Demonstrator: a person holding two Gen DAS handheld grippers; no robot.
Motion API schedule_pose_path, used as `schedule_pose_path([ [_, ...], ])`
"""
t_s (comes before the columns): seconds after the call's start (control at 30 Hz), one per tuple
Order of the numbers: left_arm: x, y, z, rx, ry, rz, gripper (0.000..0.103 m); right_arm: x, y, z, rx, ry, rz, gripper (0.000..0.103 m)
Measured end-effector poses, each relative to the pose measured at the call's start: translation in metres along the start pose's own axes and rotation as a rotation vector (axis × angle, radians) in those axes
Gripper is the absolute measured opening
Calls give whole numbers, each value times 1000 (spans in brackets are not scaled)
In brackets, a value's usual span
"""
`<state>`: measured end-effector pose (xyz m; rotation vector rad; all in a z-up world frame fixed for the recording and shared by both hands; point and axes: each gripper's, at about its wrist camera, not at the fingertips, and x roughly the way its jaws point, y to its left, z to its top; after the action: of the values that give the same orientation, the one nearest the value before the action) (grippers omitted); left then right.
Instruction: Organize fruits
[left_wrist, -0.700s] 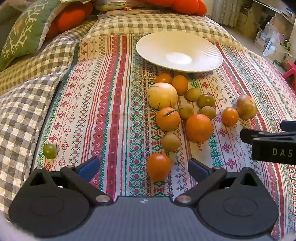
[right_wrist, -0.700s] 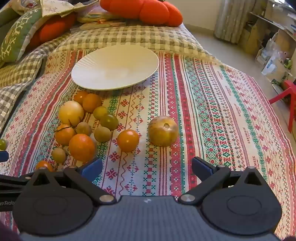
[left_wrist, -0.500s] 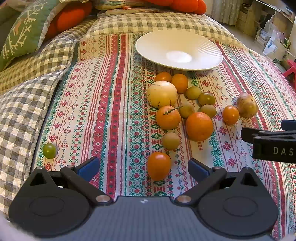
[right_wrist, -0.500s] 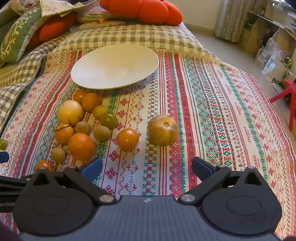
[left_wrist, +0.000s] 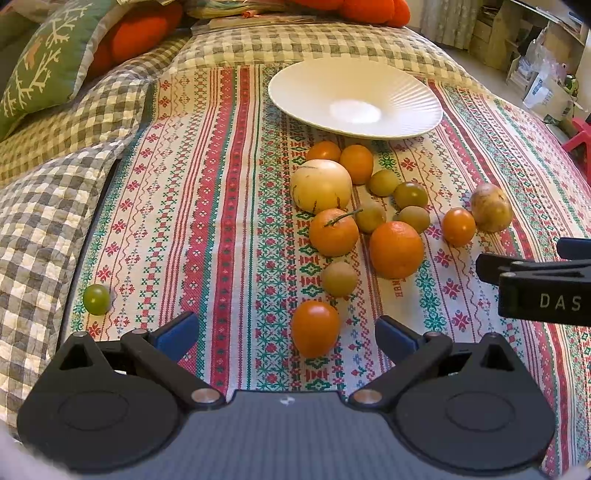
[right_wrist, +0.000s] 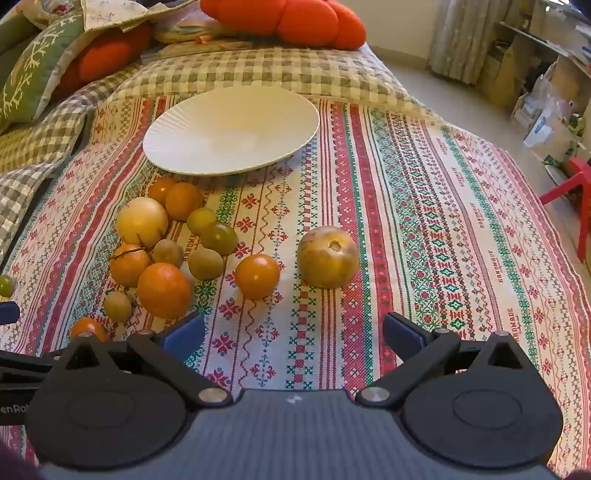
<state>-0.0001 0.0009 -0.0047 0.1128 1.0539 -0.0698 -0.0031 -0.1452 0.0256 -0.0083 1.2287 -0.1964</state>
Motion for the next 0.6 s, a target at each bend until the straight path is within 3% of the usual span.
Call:
schedule_pose_path([
  [0.6,0,-1,-1,-1,5,-14,93,2,3,-1,-9,9,3,103],
])
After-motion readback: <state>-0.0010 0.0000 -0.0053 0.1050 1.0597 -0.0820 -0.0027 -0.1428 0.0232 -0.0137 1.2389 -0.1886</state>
